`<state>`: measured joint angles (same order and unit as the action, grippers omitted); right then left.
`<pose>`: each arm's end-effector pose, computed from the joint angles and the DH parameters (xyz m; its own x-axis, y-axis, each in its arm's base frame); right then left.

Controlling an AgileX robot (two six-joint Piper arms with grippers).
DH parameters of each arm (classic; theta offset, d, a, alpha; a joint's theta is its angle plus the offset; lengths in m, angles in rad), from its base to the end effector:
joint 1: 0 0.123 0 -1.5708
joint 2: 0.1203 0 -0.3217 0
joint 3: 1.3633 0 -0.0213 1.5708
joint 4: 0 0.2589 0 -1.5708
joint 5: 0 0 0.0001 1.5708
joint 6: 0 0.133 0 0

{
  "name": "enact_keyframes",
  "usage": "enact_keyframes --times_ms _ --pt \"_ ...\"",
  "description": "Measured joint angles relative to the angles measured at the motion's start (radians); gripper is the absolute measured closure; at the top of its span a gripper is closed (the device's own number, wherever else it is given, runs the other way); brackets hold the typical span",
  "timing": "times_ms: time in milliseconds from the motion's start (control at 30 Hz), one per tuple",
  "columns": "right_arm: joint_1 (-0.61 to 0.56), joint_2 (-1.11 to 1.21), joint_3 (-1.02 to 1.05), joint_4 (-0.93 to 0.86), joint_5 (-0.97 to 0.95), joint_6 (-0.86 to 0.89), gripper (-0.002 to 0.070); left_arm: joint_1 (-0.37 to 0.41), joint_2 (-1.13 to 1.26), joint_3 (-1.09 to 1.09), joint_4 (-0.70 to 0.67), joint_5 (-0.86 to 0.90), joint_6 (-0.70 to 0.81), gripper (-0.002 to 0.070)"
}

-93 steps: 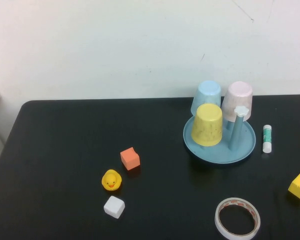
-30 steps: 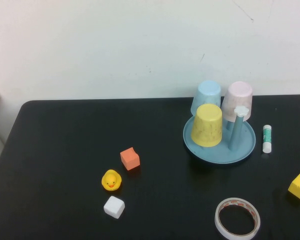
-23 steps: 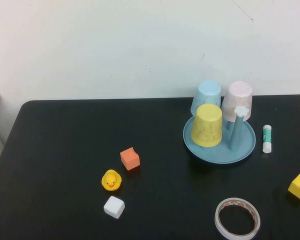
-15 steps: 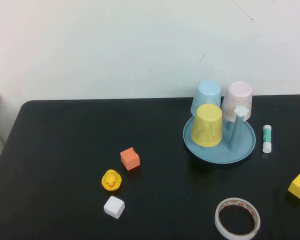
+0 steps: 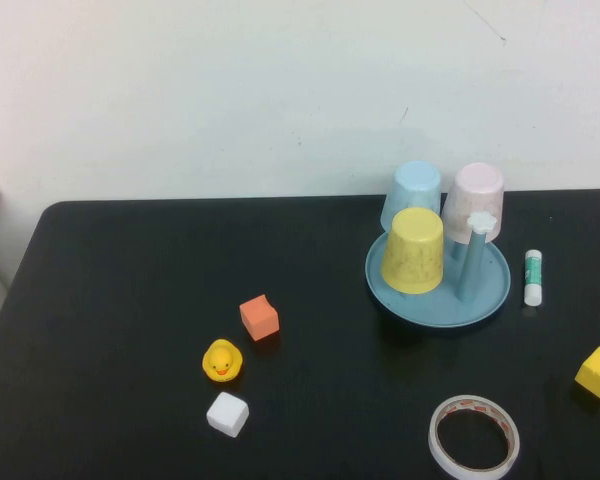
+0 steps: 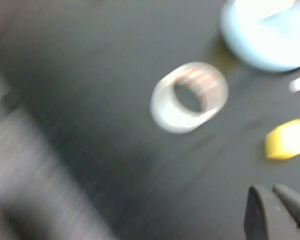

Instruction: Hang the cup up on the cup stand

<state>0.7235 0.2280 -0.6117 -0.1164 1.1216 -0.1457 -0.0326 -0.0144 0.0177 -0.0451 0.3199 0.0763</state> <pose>0.0273 0.0055 0.2893 -0.3274 -0.5482 -0.7696 -0.6727 0.7072 -0.2175 0.0655 -0.0040 0.1688 -0.2317 0.0410 -0.9719 0.0542 0.9981 0.0292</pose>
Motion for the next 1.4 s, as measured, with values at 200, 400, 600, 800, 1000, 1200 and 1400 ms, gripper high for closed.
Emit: enact_keyframes --times_ms 200,400,600,800,1000,1200,1400 --pt "-0.35 -0.102 0.15 -0.057 -0.528 0.0 0.0678 0.0 0.0 0.0 0.0 0.0 0.0 0.0676" --pt "-0.612 -0.17 0.435 -0.063 -0.949 0.0 0.0678 0.0 0.0 0.0 0.0 0.0 0.0 0.0676" --pt "-0.713 -0.237 0.628 -0.065 -1.016 0.004 0.0678 0.0 0.0 0.0 0.0 0.0 0.0 0.0676" --pt "-0.726 -0.239 0.638 -0.061 -0.827 0.005 0.0678 0.0 0.0 0.0 0.0 0.0 0.0 0.0676" --pt "-0.726 -0.241 0.635 -0.042 -0.799 0.005 0.0678 0.0 0.0 0.0 0.0 0.0 0.0 0.0676" --pt "-0.726 -0.241 0.635 0.096 -0.798 0.045 0.0678 0.0 0.0 0.0 0.0 0.0 0.0 0.0676" --pt "-0.726 -0.241 0.635 0.125 -0.797 0.111 0.0678 0.0 0.0 0.0 0.0 0.0 0.0 0.0676"
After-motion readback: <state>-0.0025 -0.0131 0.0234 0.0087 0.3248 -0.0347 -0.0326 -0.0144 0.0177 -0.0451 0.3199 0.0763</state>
